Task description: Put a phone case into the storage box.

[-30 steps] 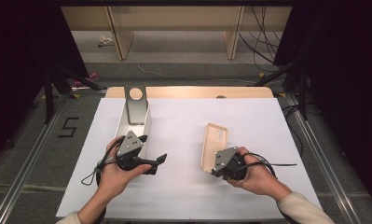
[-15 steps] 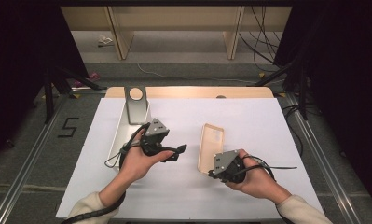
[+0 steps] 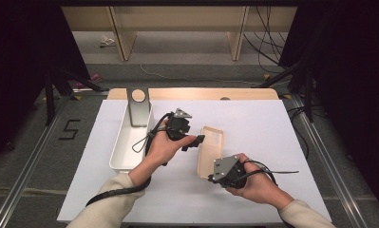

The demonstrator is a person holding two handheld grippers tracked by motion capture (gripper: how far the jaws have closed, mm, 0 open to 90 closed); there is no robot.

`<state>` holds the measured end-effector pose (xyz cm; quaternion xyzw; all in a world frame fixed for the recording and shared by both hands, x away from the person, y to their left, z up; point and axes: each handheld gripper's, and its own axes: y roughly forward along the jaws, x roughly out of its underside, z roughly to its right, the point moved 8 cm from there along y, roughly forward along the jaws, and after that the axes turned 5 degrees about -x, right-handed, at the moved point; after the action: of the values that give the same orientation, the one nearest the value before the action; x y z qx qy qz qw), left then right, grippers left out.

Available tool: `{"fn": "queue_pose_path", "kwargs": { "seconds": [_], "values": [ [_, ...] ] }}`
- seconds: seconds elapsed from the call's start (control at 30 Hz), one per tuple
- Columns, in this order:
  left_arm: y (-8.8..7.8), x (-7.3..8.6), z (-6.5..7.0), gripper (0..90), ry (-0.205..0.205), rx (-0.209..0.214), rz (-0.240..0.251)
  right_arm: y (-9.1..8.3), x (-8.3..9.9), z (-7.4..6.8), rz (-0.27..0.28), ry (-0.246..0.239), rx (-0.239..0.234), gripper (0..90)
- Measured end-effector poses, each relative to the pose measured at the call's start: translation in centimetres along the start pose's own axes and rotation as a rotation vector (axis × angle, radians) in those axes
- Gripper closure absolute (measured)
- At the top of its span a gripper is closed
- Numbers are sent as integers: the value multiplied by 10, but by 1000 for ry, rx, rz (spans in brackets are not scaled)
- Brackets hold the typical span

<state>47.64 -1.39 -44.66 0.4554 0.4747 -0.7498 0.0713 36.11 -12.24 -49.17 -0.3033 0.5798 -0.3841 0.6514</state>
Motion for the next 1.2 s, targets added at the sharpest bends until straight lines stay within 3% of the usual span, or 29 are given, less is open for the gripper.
{"fn": "queue_pose_path", "kwargs": {
  "seconds": [0.2, 0.33, 0.47, 0.6, 0.7, 0.87, 1.03, 1.07, 1.13, 1.2],
  "values": [
    [13, -4, 0, 399, -56, 27, -26, 0, -3, 1, -3, -20, 14, 883],
    [18, -3, -2, 455, -108, 30, -50, 0, -3, 0, -4, -22, 18, 883],
    [21, -1, -3, 513, -165, 59, -59, 0, -4, 1, -8, -34, 31, 884],
    [20, -2, -3, 601, -184, 66, -59, 1, -4, 0, -11, -36, 26, 883],
    [18, -3, -3, 695, -190, 66, -48, 2, -3, 0, -19, -42, 24, 882],
    [12, -7, 2, 745, -210, 86, -19, 5, -1, 1, -35, -31, 26, 880],
    [1, -16, 12, 808, -255, 146, 48, 8, 1, 3, -42, -17, 37, 878],
    [-3, -18, 14, 815, -250, 157, 64, 9, 1, 4, -40, -24, 45, 874],
    [-8, -21, 15, 822, -183, 121, 95, 8, 1, 7, -27, -1, 57, 842],
    [-13, -24, 14, 823, -157, 103, 128, 4, 1, 11, -4, 21, 70, 784]
  ]
}}
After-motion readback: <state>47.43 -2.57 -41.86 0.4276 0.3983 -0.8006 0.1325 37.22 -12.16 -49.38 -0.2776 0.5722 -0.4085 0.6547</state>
